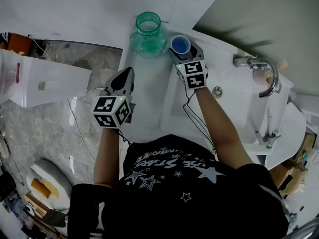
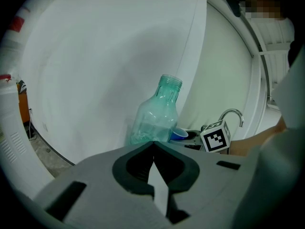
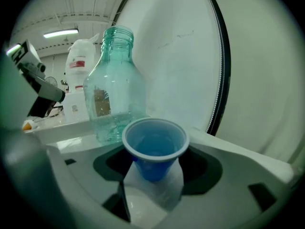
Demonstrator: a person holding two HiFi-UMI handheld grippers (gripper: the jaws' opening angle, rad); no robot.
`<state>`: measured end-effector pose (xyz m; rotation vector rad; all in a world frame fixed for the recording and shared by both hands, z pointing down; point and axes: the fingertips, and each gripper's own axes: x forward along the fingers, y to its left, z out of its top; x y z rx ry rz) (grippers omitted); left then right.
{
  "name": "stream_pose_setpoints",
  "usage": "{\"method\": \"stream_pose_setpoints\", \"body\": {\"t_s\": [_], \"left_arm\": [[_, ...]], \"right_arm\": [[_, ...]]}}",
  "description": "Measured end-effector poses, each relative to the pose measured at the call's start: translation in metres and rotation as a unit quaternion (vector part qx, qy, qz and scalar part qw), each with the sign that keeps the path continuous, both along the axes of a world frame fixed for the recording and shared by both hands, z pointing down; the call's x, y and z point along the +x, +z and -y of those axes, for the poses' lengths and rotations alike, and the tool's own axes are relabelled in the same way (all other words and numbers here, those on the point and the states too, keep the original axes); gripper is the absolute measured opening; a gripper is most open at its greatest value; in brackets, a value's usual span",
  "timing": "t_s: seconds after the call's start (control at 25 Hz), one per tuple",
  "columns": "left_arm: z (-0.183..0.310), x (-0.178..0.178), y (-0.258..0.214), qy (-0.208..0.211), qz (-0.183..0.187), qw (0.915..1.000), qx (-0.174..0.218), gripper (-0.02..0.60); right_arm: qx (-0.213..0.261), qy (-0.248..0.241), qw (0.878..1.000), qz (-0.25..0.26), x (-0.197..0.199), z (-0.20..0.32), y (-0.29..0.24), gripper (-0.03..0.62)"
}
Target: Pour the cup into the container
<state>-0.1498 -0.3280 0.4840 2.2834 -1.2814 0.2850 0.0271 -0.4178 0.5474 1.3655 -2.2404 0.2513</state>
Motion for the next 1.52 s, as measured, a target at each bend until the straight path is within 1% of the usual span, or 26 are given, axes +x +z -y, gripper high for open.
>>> {"method": "stream_pose_setpoints", "body": {"t_s": [0.12, 0.32, 0.4, 0.6, 0.88, 1.12, 1.28, 1.32, 1.44, 1.52], "left_arm": [[-0.002, 0.0, 0.0, -0.001, 0.002, 1.0, 0.0, 0.009], [-0.008, 0.002, 0.0, 0.002, 0.002, 1.0, 0.002, 0.009], [-0.011, 0.001, -0.001, 0.002, 0.003, 1.0, 0.002, 0.009], [-0.018, -0.001, -0.007, -0.003, 0.007, 0.9999, 0.008, 0.009], [-0.049, -0.006, -0.029, -0.021, 0.009, 0.9992, 0.034, 0.009], [-0.084, -0.007, -0.049, -0.043, 0.012, 0.9977, 0.052, 0.009], [-0.11, -0.004, -0.058, -0.056, 0.015, 0.9964, 0.062, 0.009], [-0.116, -0.003, -0.06, -0.059, 0.015, 0.9962, 0.063, 0.009], [-0.137, 0.001, -0.065, -0.069, 0.017, 0.9953, 0.066, 0.009], [-0.15, 0.006, -0.068, -0.074, 0.019, 0.9946, 0.069, 0.009]], "right_arm": [[-0.005, -0.009, 1.0, -0.013, -0.006, -0.002, 0.001, 0.304], [-0.017, 0.002, 1.0, -0.011, -0.005, -0.001, 0.002, 0.31], [-0.024, 0.002, 1.0, -0.018, -0.003, -0.002, 0.006, 0.312], [-0.03, 0.009, 0.999, -0.019, 0.004, -0.011, 0.003, 0.341], [-0.013, 0.007, 1.0, -0.019, 0.016, -0.043, -0.022, 0.337], [0.018, 0.009, 1.0, -0.01, 0.024, -0.07, -0.056, 0.267], [0.028, 0.0, 1.0, 0.006, 0.023, -0.094, -0.076, 0.188], [0.028, -0.004, 1.0, 0.012, 0.023, -0.1, -0.081, 0.178], [0.035, -0.014, 0.999, 0.022, 0.025, -0.121, -0.091, 0.107], [0.046, -0.015, 0.999, 0.026, 0.03, -0.134, -0.099, 0.033]]}}
